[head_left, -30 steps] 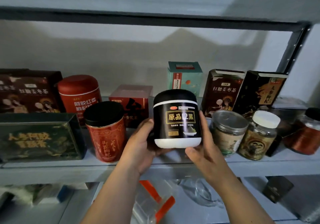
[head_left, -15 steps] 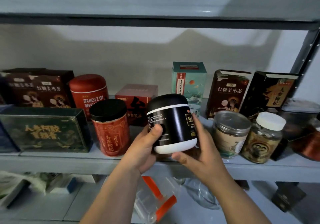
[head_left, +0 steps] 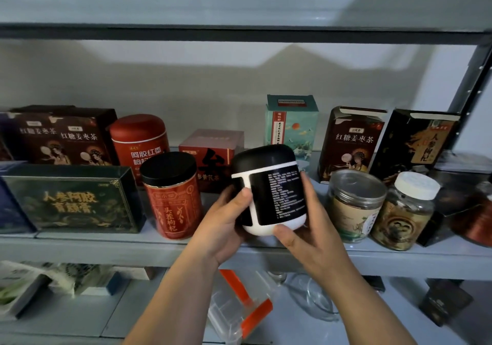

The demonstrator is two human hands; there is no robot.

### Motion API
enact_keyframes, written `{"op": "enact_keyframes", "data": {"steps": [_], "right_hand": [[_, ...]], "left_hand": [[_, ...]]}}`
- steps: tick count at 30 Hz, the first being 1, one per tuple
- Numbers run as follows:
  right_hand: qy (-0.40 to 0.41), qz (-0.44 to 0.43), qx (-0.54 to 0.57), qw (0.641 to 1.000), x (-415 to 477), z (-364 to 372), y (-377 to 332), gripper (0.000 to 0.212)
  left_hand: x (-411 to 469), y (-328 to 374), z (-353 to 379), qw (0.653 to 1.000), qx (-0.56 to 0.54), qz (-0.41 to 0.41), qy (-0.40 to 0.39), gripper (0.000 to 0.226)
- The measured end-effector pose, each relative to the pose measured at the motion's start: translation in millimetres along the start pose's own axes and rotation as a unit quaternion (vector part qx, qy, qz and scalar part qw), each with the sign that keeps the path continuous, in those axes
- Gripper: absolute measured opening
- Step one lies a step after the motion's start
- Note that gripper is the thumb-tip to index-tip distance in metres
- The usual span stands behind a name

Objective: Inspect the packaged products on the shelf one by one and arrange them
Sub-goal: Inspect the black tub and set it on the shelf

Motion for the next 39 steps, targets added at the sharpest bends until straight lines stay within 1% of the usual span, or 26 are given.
{"op": "enact_keyframes", "data": {"steps": [1,2,3,5,6,8,9,11,12,15,16,17,18,19,20,23,26,28,31,36,39], "right_hand": [[-0.001,0.005,-0.001,1.000,0,0,1,0.095],[0.001,0.009,0.002,1.000,1,-1,1,0.097],[0.009,0.014,0.009,1.000,0,-2,1,0.096],[0.028,0.022,0.036,0.999,-3,-4,2,0.087],[0.034,0.022,0.044,0.998,-4,-5,3,0.079],[0.037,0.022,0.035,0.998,-6,-7,4,0.066],[0.039,0.023,0.026,0.999,-6,-8,4,0.064],[0.031,0.024,0.017,0.999,-5,-6,2,0.066],[0.019,0.021,0.024,0.999,-3,-3,1,0.073],[-0.013,0.025,0.035,0.999,-2,5,1,0.112],[-0.013,0.027,0.034,0.999,-2,5,2,0.119],[-0.009,0.029,0.041,0.999,-2,4,3,0.122],[-0.003,0.033,0.054,0.998,-2,3,4,0.122],[0.001,0.038,0.067,0.997,-3,2,5,0.122],[0.005,0.042,0.077,0.996,-3,1,5,0.121],[0.028,0.054,0.100,0.993,-3,-2,6,0.115],[0.049,0.056,0.106,0.992,-4,-7,8,0.108],[0.051,0.056,0.099,0.992,-4,-8,8,0.107],[0.052,0.062,0.090,0.993,-4,-9,9,0.101],[0.055,0.072,0.073,0.993,-3,-13,9,0.094],[0.063,0.070,0.078,0.993,-2,-14,7,0.094]], "left_hand": [[0,0,0,1.000,-0.001,0.005,0.001,0.104],[-1,0,1,1.000,0.001,0.004,0.004,0.099],[-2,0,1,1.000,0.004,-0.001,0.008,0.088],[-2,-1,3,1.000,0.011,-0.020,0.012,0.060],[-2,-2,1,0.999,0.013,-0.025,0.021,0.054],[2,-4,-8,0.999,0.005,-0.026,0.042,0.059],[3,-4,-10,0.999,0.002,-0.024,0.049,0.062],[4,-4,-10,0.999,0.006,-0.021,0.050,0.060],[3,-3,-7,0.999,0.006,-0.023,0.042,0.058],[-2,-2,0,0.999,-0.002,-0.028,0.019,0.057],[-3,-2,0,0.999,0.005,-0.027,0.019,0.064],[-2,-3,-1,0.999,0.013,-0.027,0.018,0.077],[-2,-3,-2,0.999,0.020,-0.024,0.015,0.090],[-2,-3,-1,0.999,0.025,-0.022,0.012,0.096],[-2,-2,-1,0.999,0.027,-0.019,0.013,0.094],[-2,-2,-3,1.000,0.014,-0.020,0.014,0.072],[-6,-1,0,0.999,0.026,-0.020,0.012,0.049],[-7,-1,1,0.999,0.035,-0.022,0.012,0.043],[-8,0,0,0.998,0.047,-0.022,0.025,0.046],[-8,-1,-3,0.996,0.058,-0.030,0.064,0.070],[-9,-1,-2,0.996,0.049,-0.033,0.069,0.074]]}}
Point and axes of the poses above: each hand's wrist, its own x-axis towards the middle knuckle, its own z-axis out of the palm, y = z × x, the point moved 10 cm from there along x, towards the middle knuckle, and after that the axes turned 12 degrees about -z, right-handed, at the moved point
